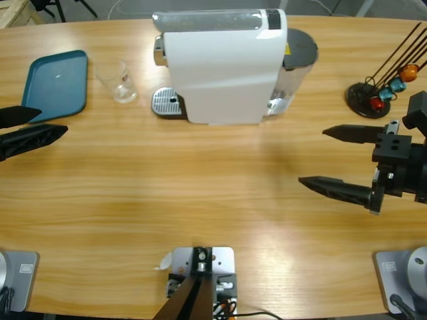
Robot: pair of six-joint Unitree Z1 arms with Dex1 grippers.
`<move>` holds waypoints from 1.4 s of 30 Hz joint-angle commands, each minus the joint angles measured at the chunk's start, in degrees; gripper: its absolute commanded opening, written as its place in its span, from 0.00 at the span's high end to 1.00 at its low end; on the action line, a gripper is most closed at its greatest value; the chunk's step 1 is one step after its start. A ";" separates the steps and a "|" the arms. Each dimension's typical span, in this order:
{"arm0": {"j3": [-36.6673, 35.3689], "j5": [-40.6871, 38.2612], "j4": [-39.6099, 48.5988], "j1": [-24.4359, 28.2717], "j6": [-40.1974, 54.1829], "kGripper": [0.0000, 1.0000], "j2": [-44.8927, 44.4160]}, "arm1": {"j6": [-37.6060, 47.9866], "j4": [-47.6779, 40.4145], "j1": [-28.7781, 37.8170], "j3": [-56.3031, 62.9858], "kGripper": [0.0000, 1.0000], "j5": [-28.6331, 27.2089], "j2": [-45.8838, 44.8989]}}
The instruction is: Pour coffee
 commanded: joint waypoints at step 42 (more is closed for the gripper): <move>-33.88 -15.23 -5.13 1.67 -51.90 0.28 35.57 | -0.17 -0.24 0.50 2.17 0.00 -0.50 -4.39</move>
